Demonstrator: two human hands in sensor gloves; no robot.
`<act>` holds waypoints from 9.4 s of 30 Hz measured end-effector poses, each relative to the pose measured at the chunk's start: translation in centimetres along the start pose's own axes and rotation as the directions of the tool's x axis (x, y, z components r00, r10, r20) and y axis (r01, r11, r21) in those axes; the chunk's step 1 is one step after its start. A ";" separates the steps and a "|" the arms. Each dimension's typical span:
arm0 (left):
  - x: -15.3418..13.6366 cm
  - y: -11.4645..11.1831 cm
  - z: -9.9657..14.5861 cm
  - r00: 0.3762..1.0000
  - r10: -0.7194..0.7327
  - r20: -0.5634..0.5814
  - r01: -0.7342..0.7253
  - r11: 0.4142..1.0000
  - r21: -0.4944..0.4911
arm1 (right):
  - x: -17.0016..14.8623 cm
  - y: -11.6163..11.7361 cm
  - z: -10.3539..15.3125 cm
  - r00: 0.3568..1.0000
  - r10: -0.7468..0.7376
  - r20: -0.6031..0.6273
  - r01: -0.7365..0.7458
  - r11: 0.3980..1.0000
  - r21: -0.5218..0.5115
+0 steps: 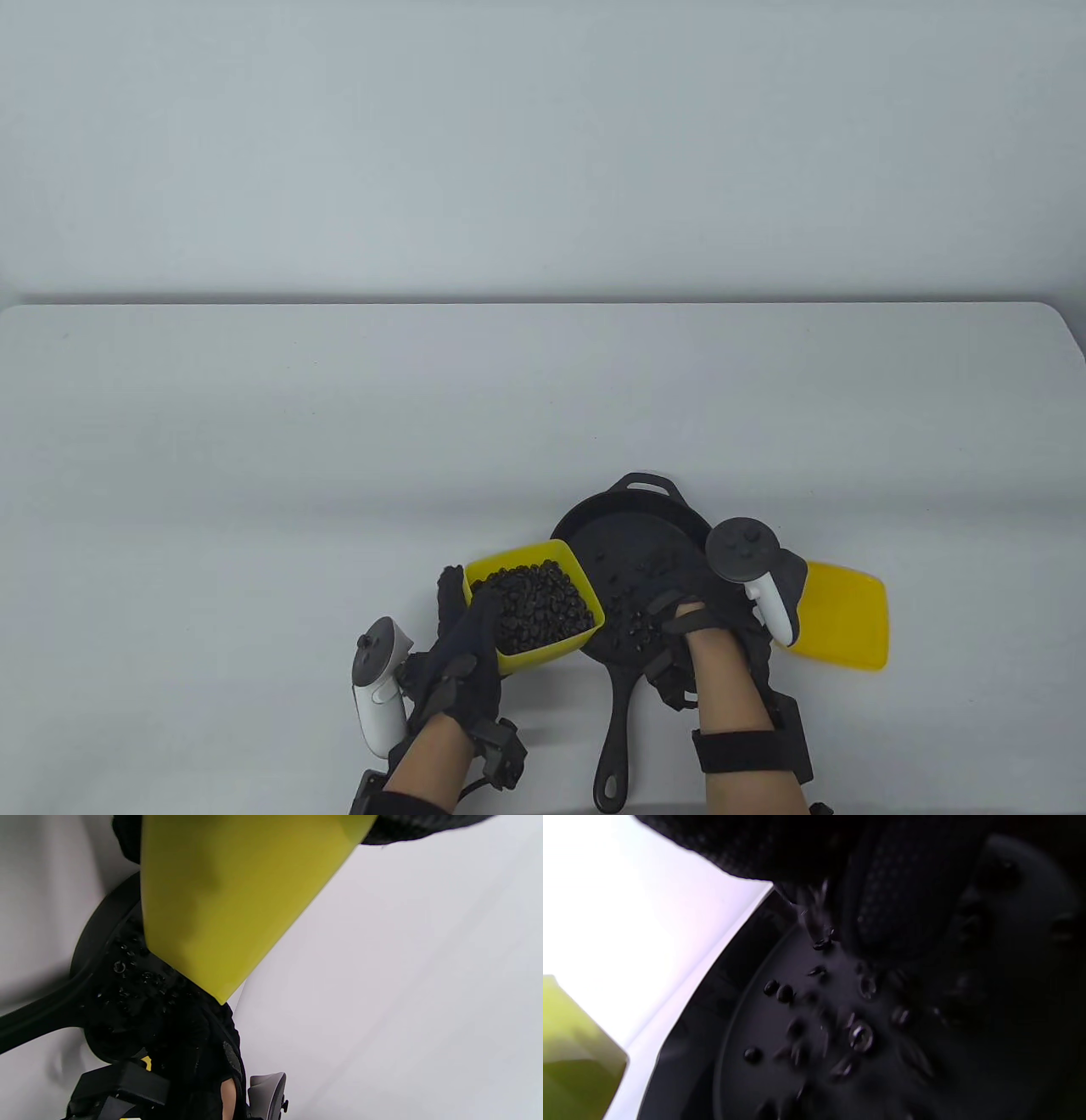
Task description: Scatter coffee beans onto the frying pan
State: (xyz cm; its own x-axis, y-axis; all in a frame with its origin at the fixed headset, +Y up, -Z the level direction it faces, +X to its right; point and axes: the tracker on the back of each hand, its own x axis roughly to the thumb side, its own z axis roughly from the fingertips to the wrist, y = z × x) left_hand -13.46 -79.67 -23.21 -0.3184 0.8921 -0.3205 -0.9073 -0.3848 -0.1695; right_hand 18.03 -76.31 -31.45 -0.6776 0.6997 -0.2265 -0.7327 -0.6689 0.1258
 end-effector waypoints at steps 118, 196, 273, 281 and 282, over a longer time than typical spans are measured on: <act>0.2 0.1 0.1 0.999 -0.022 0.023 0.021 1.000 0.016 | 4.8 -0.7 3.0 0.926 -0.146 0.348 0.113 0.987 0.113; 0.6 0.3 0.2 0.999 -0.024 0.040 0.023 0.999 0.025 | 2.2 2.5 -0.5 0.970 -0.209 0.120 0.178 0.957 0.231; -0.2 -0.7 -0.3 0.999 -0.046 0.018 0.046 0.999 -0.009 | 4.3 -0.6 2.2 0.787 -0.552 0.274 0.490 0.830 0.267; 0.4 -0.1 0.1 0.997 -0.045 0.058 0.043 0.999 0.023 | 0.8 1.0 0.3 0.960 -0.270 0.073 0.253 0.950 0.185; 0.5 0.0 0.1 0.997 -0.044 0.059 0.043 0.999 0.023 | 0.7 1.4 0.2 0.968 -0.243 0.061 0.229 0.958 0.174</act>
State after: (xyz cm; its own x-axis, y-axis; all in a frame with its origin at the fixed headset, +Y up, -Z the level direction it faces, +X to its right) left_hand -13.62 -79.23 -23.29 -0.2939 0.9205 -0.2575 -0.9261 -0.3409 -0.1617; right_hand 16.46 -76.71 -31.24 -0.4820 0.8551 -0.1911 -0.8680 -0.4364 0.2369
